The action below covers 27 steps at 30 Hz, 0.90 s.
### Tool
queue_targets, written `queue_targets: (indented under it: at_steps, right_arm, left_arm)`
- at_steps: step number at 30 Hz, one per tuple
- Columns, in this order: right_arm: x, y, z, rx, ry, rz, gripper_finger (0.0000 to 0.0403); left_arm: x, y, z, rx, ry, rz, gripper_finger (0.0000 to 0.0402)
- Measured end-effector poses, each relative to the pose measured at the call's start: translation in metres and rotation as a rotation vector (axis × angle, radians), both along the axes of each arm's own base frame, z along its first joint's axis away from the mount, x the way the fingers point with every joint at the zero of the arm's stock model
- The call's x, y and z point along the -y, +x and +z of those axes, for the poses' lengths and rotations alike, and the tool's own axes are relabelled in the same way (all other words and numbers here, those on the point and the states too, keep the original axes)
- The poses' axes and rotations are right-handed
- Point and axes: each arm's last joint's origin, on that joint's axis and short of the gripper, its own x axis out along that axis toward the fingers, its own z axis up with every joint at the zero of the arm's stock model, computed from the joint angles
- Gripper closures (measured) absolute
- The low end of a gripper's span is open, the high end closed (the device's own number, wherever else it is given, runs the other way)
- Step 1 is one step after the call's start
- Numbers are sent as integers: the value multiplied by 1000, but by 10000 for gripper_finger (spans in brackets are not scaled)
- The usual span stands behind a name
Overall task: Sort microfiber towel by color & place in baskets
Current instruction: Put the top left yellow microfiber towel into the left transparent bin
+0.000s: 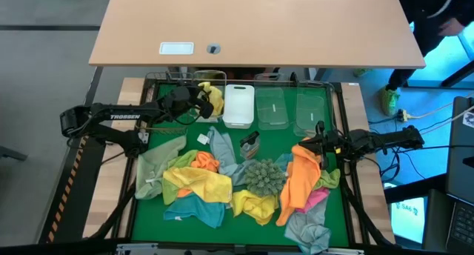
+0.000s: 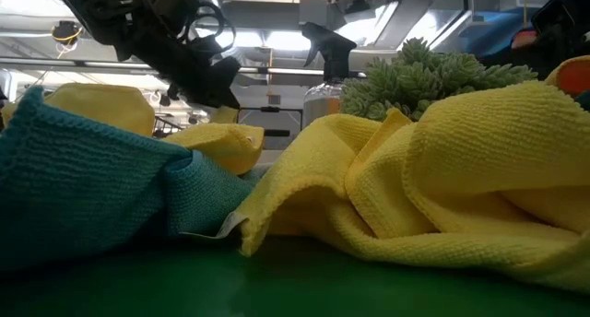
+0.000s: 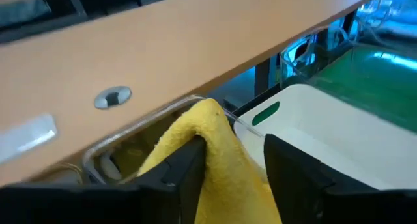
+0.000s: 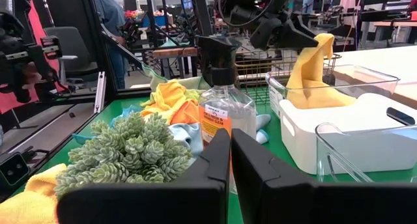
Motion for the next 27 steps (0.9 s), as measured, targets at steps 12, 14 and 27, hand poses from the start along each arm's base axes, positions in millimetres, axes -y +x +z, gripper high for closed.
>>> queue_targets:
  at_steps: [12, 14, 27]
  right_arm:
    - [0, 0, 5, 51, 12, 0, 386]
    - [0, 0, 5, 50, 11, 0, 386]
    - [0, 0, 5, 48, 11, 0, 386]
  left_arm:
    - [-2, 1, -2, 300, -368, -66, 244]
    - [-5, -2, -5, 295, -410, -58, 244]
    - [-28, -27, 10, 352, -423, -104, 246]
